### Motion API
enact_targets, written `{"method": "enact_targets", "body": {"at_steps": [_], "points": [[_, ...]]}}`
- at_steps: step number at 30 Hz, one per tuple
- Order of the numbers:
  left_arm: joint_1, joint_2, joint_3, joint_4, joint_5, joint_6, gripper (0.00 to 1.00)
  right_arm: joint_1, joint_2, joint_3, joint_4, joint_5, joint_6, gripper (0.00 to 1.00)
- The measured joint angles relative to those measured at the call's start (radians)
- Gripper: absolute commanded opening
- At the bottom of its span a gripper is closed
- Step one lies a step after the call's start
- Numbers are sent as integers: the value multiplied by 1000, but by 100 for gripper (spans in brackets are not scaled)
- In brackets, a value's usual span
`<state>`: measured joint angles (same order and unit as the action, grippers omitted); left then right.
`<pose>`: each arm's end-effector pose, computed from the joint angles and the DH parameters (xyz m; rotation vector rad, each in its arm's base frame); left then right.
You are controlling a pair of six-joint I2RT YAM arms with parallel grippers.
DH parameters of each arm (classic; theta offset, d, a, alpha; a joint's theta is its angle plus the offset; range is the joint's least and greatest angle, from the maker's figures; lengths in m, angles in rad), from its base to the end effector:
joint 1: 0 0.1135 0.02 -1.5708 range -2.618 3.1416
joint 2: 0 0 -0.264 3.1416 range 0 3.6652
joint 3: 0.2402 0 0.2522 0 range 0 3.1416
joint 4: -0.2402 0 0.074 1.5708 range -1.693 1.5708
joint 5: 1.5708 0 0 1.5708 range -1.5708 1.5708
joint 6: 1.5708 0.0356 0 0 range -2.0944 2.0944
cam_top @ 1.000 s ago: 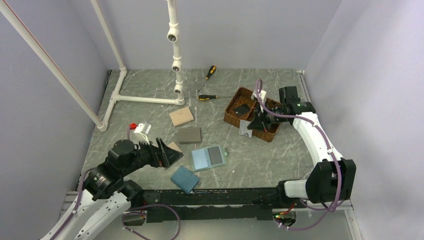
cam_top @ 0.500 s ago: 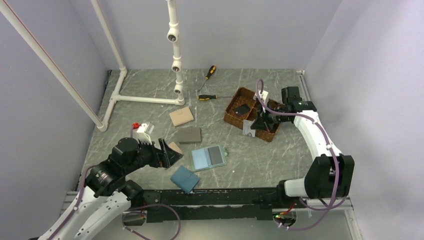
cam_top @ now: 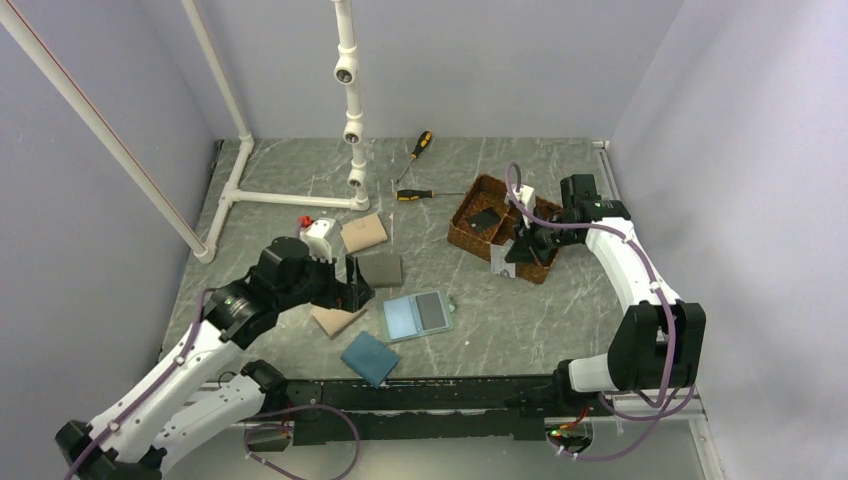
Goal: Take the credit cards out of the card holder
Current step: Place the credit card in the storage box.
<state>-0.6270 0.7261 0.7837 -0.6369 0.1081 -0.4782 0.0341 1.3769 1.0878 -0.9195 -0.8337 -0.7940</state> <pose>0.1235 -0.0942 0.3029 0.2322 2.2324 -0.7402 0.2547 0.0351 0.2687 -1.1374 2.1072 0.8194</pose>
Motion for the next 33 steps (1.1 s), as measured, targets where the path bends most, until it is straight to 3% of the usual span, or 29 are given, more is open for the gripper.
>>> {"method": "enact_targets", "body": {"at_steps": [7,24,33], "points": [[0,116,26,14,10,55,99,0,53,91,-42,97,-23,0],[51,155,31,42,79,74,100,-2,338,507,-217,383,-132,0],[55,112,31,53,79,74,99,1,466,537,-311,406,-162,5]]}}
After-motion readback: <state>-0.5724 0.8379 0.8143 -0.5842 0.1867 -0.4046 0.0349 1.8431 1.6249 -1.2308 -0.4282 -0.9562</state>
